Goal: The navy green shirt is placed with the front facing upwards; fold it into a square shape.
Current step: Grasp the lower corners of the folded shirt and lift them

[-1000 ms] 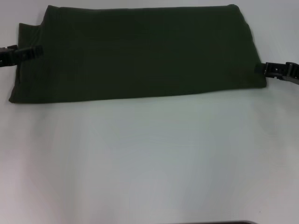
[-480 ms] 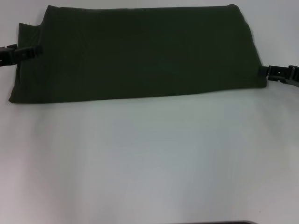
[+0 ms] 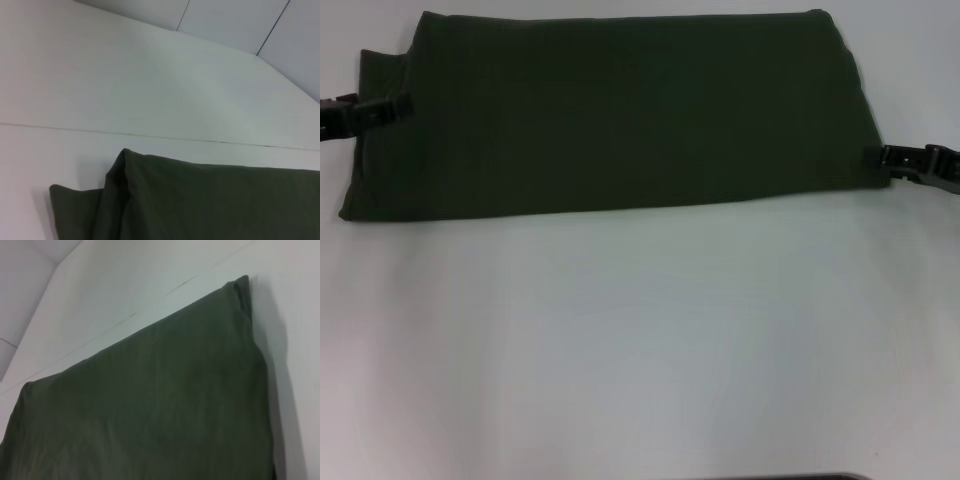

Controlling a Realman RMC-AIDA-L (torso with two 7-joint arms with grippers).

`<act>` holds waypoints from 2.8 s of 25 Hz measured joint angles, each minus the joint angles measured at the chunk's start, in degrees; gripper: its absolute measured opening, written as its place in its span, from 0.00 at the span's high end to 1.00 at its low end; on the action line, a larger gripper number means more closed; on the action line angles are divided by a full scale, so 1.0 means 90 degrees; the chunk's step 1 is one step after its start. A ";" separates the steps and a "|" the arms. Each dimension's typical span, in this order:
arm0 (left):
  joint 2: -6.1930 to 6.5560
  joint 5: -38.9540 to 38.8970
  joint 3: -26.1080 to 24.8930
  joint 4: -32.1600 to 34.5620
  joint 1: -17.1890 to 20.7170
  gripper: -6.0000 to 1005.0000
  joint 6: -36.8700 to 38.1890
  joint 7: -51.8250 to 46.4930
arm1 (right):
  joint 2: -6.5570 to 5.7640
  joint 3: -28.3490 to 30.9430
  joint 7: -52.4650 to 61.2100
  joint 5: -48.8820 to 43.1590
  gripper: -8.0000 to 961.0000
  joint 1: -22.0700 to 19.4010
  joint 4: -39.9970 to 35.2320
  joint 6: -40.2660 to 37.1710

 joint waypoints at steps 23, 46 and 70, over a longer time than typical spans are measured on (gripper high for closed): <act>0.0028 0.0093 -0.0001 0.0010 0.0024 0.10 0.0005 -0.0033 | -0.0030 -0.0347 0.0007 0.0027 0.91 0.0110 0.0050 0.0215; 0.0666 0.0812 -0.0011 0.0244 0.0045 0.10 0.1013 -0.0807 | -0.0062 -0.0321 -0.0006 0.0041 0.98 0.0045 -0.0016 0.0205; 0.0619 0.1589 -0.0010 0.0489 -0.0227 0.10 0.0835 -0.0905 | -0.0117 -0.0322 0.0007 0.0039 0.98 0.0034 -0.0028 0.0162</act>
